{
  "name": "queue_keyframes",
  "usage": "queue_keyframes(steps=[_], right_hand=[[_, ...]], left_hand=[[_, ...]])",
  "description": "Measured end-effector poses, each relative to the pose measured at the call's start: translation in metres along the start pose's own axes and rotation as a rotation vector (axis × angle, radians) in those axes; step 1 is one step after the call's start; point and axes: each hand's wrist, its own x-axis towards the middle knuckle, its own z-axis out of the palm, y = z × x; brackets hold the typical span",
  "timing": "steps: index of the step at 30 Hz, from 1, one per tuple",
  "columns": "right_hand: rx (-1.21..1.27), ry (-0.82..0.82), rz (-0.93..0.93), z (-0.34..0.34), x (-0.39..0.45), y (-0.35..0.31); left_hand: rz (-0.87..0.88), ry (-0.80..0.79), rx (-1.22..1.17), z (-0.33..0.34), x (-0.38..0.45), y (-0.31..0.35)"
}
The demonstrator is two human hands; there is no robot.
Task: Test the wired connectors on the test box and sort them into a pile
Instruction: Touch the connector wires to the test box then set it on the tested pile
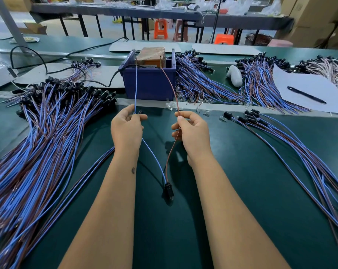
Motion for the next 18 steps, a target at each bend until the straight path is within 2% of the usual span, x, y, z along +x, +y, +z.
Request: queue_keyframes(steps=[18], right_hand=[[-0.005,-0.004,0.0,0.0,0.0005,0.0011]], left_hand=[[-0.011,-0.014,0.013,0.0011,0.0056,-0.002]])
